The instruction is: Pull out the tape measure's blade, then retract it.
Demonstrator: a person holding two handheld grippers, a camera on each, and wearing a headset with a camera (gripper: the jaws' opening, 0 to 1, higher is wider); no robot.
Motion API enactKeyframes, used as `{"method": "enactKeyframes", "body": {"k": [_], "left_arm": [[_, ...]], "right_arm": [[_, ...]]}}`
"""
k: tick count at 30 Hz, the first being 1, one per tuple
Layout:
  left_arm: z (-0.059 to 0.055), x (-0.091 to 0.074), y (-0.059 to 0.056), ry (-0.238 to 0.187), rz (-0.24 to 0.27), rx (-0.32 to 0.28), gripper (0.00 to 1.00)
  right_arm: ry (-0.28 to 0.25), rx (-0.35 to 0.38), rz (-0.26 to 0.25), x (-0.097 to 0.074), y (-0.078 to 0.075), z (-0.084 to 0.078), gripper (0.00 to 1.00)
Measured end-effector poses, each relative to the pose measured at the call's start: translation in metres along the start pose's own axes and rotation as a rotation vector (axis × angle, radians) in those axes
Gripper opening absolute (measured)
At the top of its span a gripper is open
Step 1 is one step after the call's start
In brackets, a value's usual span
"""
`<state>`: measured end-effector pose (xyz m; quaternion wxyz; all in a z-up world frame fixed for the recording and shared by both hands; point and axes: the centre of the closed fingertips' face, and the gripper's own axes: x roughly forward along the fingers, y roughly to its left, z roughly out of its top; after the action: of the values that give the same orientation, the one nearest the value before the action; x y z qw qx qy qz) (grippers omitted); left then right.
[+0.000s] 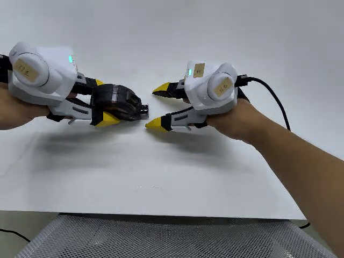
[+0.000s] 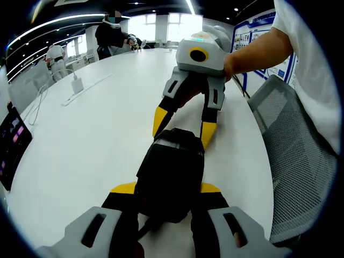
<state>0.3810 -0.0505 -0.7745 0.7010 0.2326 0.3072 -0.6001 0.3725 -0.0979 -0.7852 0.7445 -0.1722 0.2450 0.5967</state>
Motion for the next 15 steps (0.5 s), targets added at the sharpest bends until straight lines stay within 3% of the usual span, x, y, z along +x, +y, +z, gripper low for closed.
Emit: {"method": "enactKeyframes", "body": {"k": [8,12,15], "left_arm": [[-0.0001,0.0002,-0.0004,0.002,-0.004,0.000,0.33],[-0.0001,0.0003,-0.0003,0.002,-0.005,0.001,0.33],[-0.0001,0.0002,-0.0004,0.001,-0.005,0.000,0.33]], "right_arm": [[-0.006,-0.026,0.023,0.0055,0.0019,0.0009,0.28],[-0.007,-0.058,0.008,0.0061,-0.0005,0.0019,0.21],[-0.002,-0.060,0.017,0.0080,0.0008,0.0013,0.20]]}}
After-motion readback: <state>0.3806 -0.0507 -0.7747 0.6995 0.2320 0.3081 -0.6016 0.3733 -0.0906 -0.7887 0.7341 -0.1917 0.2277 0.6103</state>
